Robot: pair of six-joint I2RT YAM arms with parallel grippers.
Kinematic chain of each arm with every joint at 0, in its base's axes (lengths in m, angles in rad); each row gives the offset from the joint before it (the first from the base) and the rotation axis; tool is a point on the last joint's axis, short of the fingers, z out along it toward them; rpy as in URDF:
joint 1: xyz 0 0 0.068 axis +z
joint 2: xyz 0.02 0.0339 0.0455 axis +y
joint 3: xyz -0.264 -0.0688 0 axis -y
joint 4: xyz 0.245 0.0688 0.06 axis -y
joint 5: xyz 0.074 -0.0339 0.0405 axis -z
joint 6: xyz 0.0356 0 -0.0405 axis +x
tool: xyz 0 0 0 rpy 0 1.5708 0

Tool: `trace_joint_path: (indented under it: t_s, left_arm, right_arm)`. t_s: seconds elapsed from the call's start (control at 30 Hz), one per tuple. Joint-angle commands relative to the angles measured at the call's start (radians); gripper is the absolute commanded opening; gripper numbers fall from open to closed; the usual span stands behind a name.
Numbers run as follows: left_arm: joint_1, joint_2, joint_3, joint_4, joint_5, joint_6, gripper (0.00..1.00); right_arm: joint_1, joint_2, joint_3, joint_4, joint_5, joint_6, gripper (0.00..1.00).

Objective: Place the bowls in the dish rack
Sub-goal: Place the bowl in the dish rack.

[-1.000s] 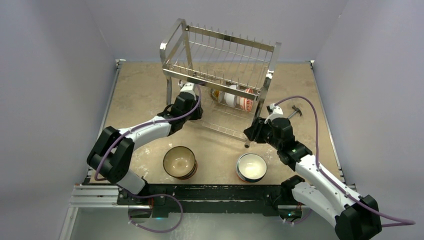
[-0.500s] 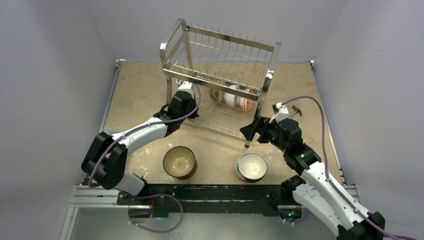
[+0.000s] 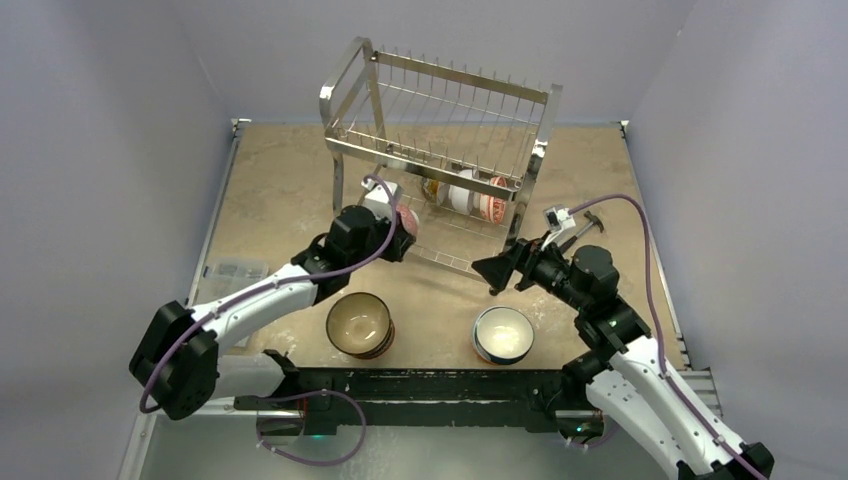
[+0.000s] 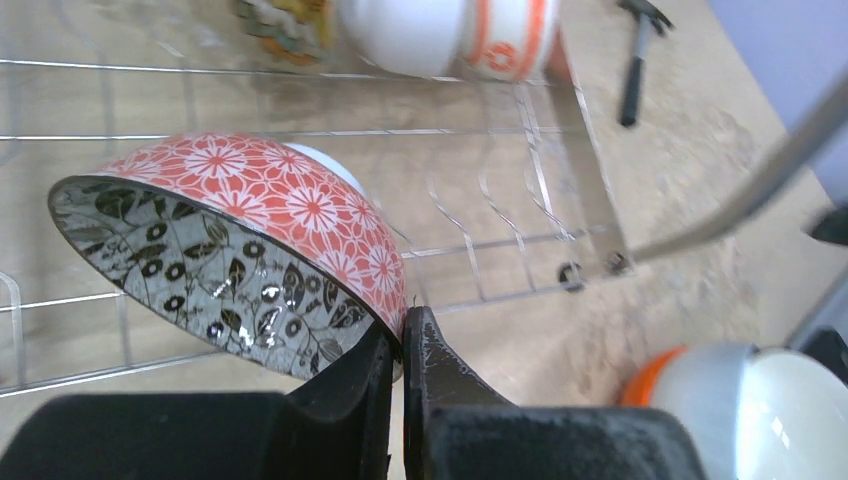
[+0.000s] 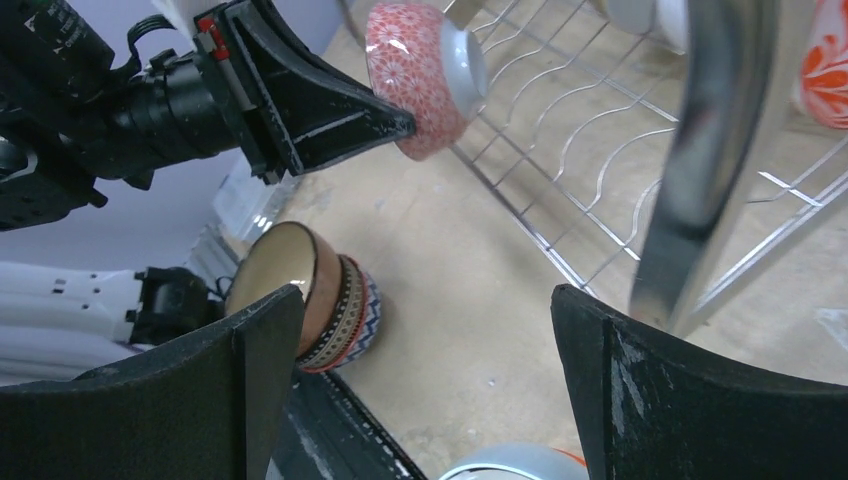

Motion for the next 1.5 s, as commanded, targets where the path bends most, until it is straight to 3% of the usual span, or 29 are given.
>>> trace_joint_path:
  t_s: [0.0,0.57,0.87,1.47]
  left_arm:
    - [-0.042,-0.079,-0.042,0.057,0.124,0.095,0.00]
    - [-0.147,-0.168,-0.089,0.067,0.331,0.344,0.00]
    - [-0.330,-0.162,-0.074,0.004,0.183,0.453,0.00]
    - [-0.524,0.005,0.134,-0.146,-0.098,0.548,0.00]
  right_arm:
    - [0.001,0.035,-0.036,0.135,-0.130,0.064,0.95]
    - [0.000,0.138,-0.140,0.287,-0.232,0.271,0.97]
    - [0.000,0.218,-0.161,0.357,-0.278,0.307,0.99]
    - [0.000,0.372,-0.149,0.371,-0.346,0.285,0.99]
